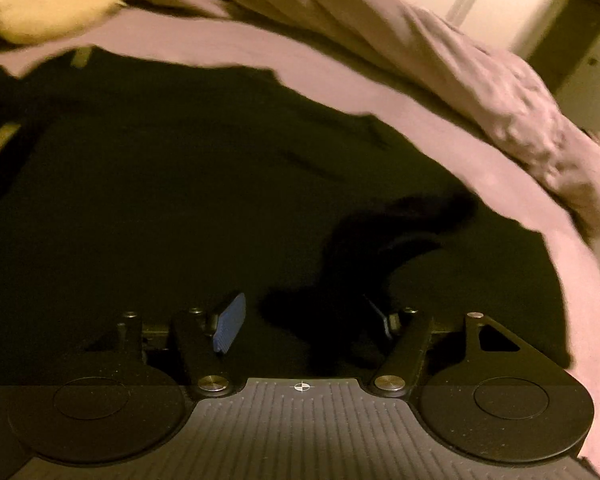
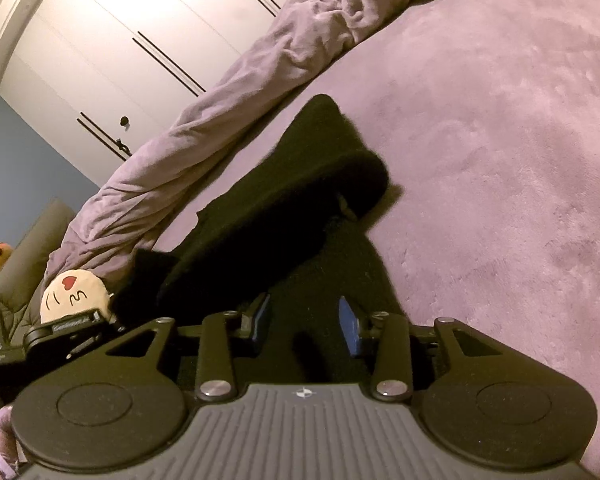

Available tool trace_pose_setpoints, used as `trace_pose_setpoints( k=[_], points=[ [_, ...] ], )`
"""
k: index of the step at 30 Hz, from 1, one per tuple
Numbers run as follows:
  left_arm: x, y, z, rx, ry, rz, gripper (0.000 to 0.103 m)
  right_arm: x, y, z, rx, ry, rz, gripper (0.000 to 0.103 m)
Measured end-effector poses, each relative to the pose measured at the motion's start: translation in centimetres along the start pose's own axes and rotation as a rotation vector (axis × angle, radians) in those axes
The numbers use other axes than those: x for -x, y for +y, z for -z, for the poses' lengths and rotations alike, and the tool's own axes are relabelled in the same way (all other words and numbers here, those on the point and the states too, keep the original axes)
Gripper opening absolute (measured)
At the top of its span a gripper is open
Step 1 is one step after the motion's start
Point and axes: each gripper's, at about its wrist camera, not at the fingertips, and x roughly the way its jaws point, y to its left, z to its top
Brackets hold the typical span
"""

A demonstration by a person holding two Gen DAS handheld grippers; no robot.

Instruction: Fold small clothes

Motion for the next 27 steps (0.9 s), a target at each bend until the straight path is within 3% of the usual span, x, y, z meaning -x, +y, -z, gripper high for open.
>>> trace_pose_setpoints(
  k=[5,7,12,14,15,17,18,22,27],
  points=[
    [0.0,1.4,-0.1,0.011,0.037,0.056,0.084,-0.1,-0.1,0.3,0.012,-0.003,0.000,0.039],
    [-0.7,1.3,-0.2,0.035,0.069,0.098,0.094,-0.1,-0.1,0.4,0.008,-0.005,-0.002,0.040],
    [-2.7,1.9,-0.6,0.168,0.099,0.123,0.094,0.0,-0.2,0.6,0.014,-0.005,-0.007,0.041],
    [-3.0,2.5,-1.0,0.242,0.098,0.150,0.085,0.1,-0.4,0.7,0.016,-0.006,-0.011,0.041],
    [-3.2,2.8,-1.3,0.274,0.104,0.166,0.075,0.1,-0.4,0.7,0.016,-0.007,-0.012,0.041],
    [-3.9,3.3,-1.6,0.309,0.125,0.171,0.049,0.0,-0.4,0.7,0.016,-0.009,-0.011,0.041],
    [-4.6,3.7,-1.7,0.329,0.149,0.170,0.026,0.0,-0.3,0.7,0.015,-0.010,-0.009,0.041],
    [-5.3,4.8,-1.9,0.399,0.188,0.212,0.017,0.0,0.1,0.7,0.026,-0.012,0.001,0.042],
    [-3.4,4.6,-3.0,0.346,0.123,0.259,0.016,0.3,0.7,0.1,0.044,-0.023,0.006,0.043]
  ],
)
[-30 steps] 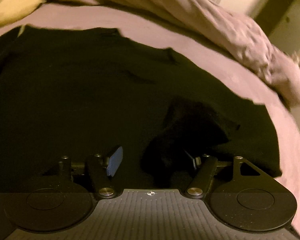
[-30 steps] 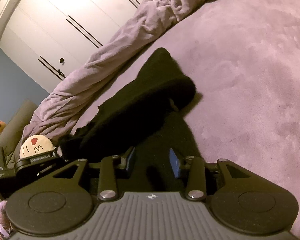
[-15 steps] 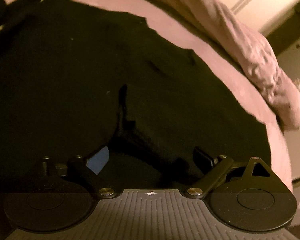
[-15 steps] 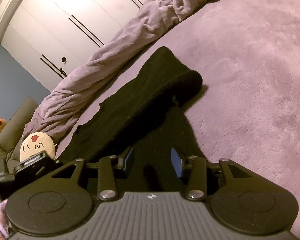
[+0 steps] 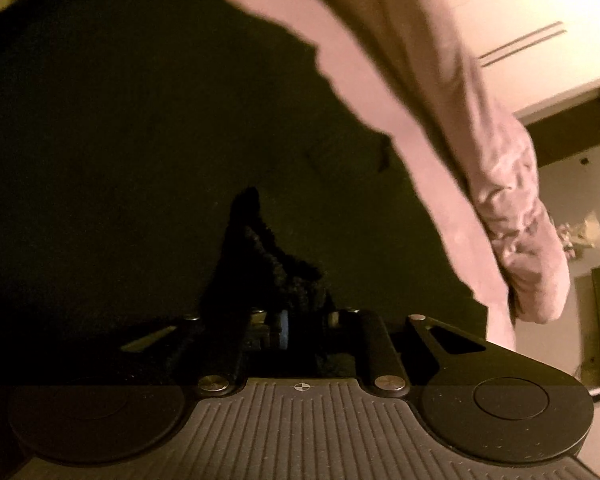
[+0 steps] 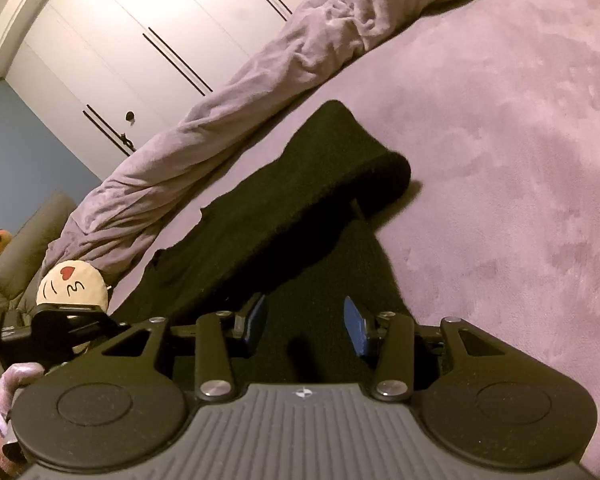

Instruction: Fold small clothes

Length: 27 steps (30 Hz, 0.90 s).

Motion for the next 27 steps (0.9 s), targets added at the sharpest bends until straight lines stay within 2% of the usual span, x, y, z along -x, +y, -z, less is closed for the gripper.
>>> trace_pose_setpoints(
  k=[4,10,12,13,15,19,23,27],
  points=[
    [2.2,-1.4,-1.6,-0.087,-0.079,-0.008,0.016,-0.1,0.5,-0.2,0.024,-0.003,0.003,0.043],
    [5.4,-1.4,-4.5,-0.184,-0.250,-0.115,0.017,-1.0,1.0,-0.3,0.041,0.011,0.026,0.043],
    [5.8,-0.8,-4.9,-0.207,-0.285,-0.151,0.021,-1.3,1.1,-0.2,0.039,0.014,0.028,0.043],
    [5.7,-0.6,-4.9,-0.227,-0.293,-0.175,0.030,-1.4,1.2,-0.2,0.039,0.014,0.034,0.043],
    [5.6,0.2,-4.6,-0.258,-0.295,-0.216,0.045,-1.5,1.4,-0.2,0.037,0.013,0.032,0.043],
    [4.4,1.7,-4.5,-0.233,-0.245,-0.232,0.055,-2.0,2.3,-0.7,0.046,0.012,0.012,0.043],
    [3.3,3.4,-4.7,-0.182,-0.202,-0.246,0.056,-3.4,3.7,-1.6,0.076,0.021,-0.016,0.043],
    [2.7,4.2,-4.6,-0.190,-0.180,-0.256,0.056,-6.2,3.1,-2.9,-0.006,0.029,-0.019,0.043]
  ],
)
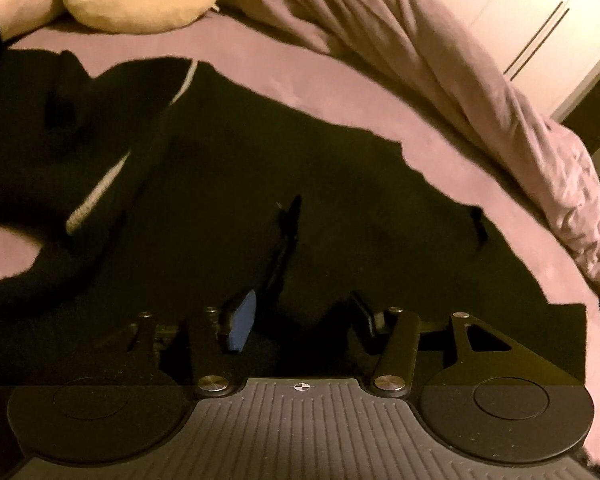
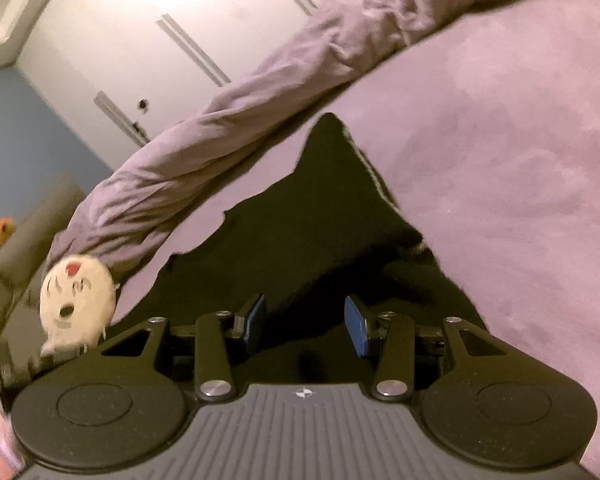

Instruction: Fold small clothes

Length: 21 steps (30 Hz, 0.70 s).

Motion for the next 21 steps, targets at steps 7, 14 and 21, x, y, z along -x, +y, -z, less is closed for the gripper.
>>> trace_pose_setpoints(
  k=[7,14,21],
  points=[
    [-1.2,-1.2,-0.1,-0.062,-0.006,-0.041,0.035,-3.3,-0.3,-0.9,-0.013,-0.007,0.059,0.030],
    [-0.9,-1.8,-0.1,-0.068,-0.009,-0.041,0.021,-3.2,0.3,-0.7,0.041,-0.023,0.122,0.019],
    [-0.2,-2.6,-0.1,-0.098,-0.019,-0.027,0.020,-2.7,1.4,-0.7,0.156,-0.079,0.206,0.013]
  ],
)
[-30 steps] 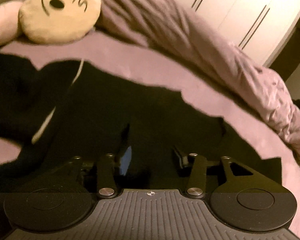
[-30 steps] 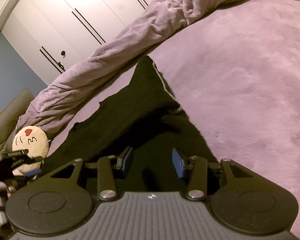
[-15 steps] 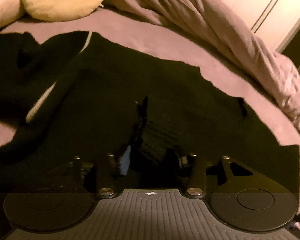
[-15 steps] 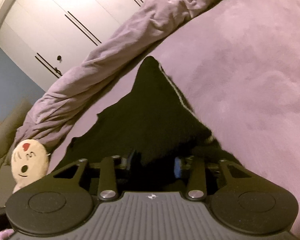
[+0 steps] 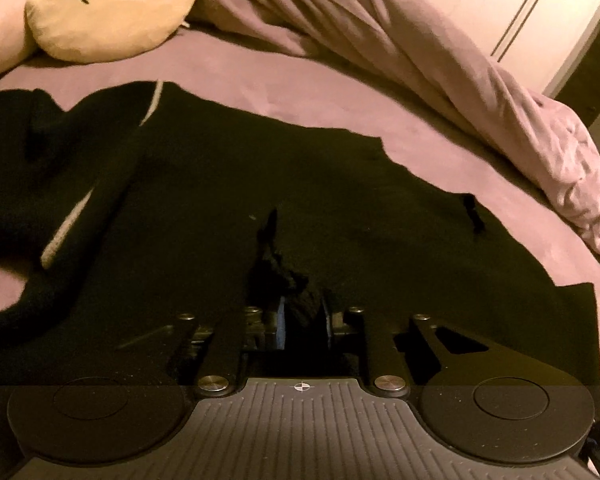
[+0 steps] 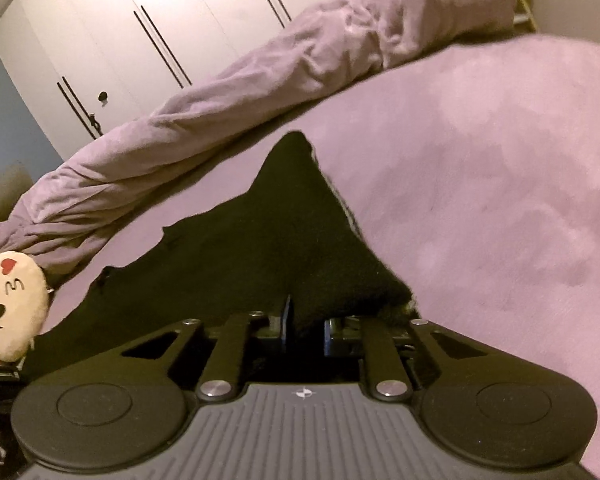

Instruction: Fold small clothes

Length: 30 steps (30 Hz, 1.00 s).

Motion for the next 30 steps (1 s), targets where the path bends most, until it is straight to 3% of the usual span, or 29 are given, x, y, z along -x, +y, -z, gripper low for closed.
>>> trace_pose_setpoints(
  k=[8,11,13,15,16,18,20,23,25,30],
  points=[
    [0.1,-0.7,0.1,-0.045,-0.001,-0.012,0.024,-0.6,-0.9,0.1,-0.029,0.018,0.036,0.012],
    [0.7,0.9,0.1,-0.014,0.005,-0.024,0.041,0.3,-0.6,-0.1,-0.027,0.042,0.028,0.020],
    [2.1,2.8,0.1,0.004,-0.018,-0.009,0.061,1.4,-0.4,0.2,-0.022,0.046,0.023,0.026],
    [4.1,5.6,0.1,0.023,-0.062,-0.007,0.070,3.0,-0.2,1.3,-0.010,0.039,0.006,0.040],
    [5.1,7.1,0.1,0.031,-0.087,-0.024,0.077,3.8,0.1,2.2,0.002,0.043,-0.008,0.043],
    [6.8,11.2,-0.1,0.068,-0.138,-0.089,0.082,5.0,0.6,4.0,0.026,0.055,-0.032,0.047],
    [7.7,15.3,-0.5,0.122,-0.166,-0.153,0.081,6.4,1.0,5.9,0.036,0.056,-0.038,0.047],
    [8.0,22.2,-1.3,0.286,-0.149,-0.202,0.066,7.9,1.6,7.5,0.013,0.045,-0.041,0.048],
    [8.0,26.1,-1.8,0.409,-0.153,-0.174,0.056,8.2,2.0,7.7,-0.003,0.045,-0.037,0.048],
    [6.7,31.8,-3.0,0.605,-0.218,-0.074,0.051,8.1,3.4,7.4,0.041,0.059,-0.001,0.049]
  ],
)
